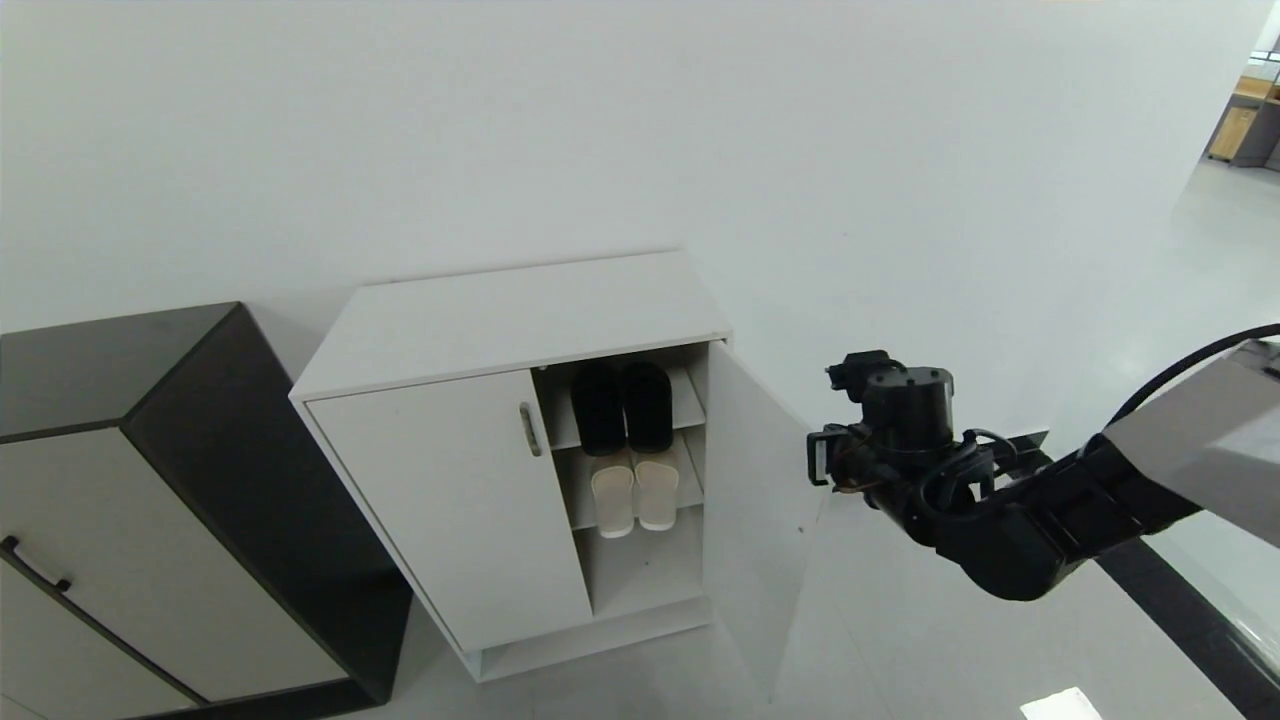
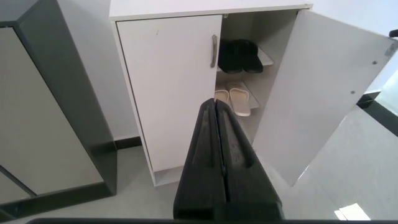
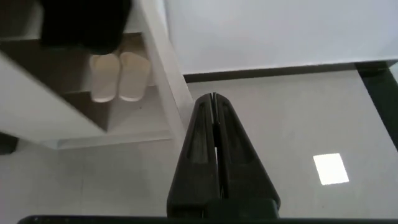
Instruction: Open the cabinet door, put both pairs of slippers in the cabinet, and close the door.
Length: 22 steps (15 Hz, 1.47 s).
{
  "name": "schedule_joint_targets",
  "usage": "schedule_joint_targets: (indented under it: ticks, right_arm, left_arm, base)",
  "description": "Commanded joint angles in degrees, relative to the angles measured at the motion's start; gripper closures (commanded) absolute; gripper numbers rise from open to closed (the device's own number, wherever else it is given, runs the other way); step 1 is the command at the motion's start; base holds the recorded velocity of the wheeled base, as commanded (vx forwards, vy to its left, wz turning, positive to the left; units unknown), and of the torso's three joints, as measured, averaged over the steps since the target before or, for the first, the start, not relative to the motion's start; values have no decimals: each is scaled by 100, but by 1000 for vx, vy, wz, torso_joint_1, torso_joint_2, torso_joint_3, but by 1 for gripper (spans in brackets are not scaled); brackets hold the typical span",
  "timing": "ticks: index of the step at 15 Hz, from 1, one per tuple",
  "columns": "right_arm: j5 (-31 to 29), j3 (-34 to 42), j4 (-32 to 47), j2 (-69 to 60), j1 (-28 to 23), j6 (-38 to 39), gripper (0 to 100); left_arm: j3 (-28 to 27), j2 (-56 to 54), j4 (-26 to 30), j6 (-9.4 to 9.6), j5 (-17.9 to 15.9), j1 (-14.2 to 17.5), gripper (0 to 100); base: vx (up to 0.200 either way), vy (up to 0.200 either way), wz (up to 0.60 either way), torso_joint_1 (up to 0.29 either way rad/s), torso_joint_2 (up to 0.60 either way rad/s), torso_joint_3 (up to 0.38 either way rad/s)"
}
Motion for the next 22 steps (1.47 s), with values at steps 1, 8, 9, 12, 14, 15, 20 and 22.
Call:
schedule_joint_targets:
  ticks: [1,8,9,12,14,15,20,22]
  right_arm:
    - [-179,313,-46,-548,645,1,100]
    - [383,1139,-354,-988,917,-464,100]
    - [374,1174,-354,-979,917,-535,100]
    - [374,1192,-354,-891,952,-561,100]
    - [383,1210,-363,-865,961,-552,100]
    - [383,1218,-363,-856,970,-552,100]
    - [506,1333,-380,-794,979,-552,100]
    - [1403,1719,-697,-812,882,-596,100]
  left_arm:
    - [0,6,0,-2,2,0,100]
    - [0,6,0,-2,2,0,100]
    - [0,-2,0,-2,2,0,100]
    - [0,-2,0,-2,2,0,100]
    - [0,6,0,-2,2,0,100]
    - [0,6,0,-2,2,0,100]
    - [0,-2,0,-2,10,0,100]
    - [0,6,0,-2,10,-9,100]
  base:
    - [0,0,0,0,0,0]
    - [0,0,0,0,0,0]
    - [0,0,0,0,0,0]
    - [0,0,200,1,1,-1]
    - [0,0,600,-5,0,10]
    - [0,0,600,7,-2,2]
    - [0,0,360,1,4,0]
    - [0,0,0,0,0,0]
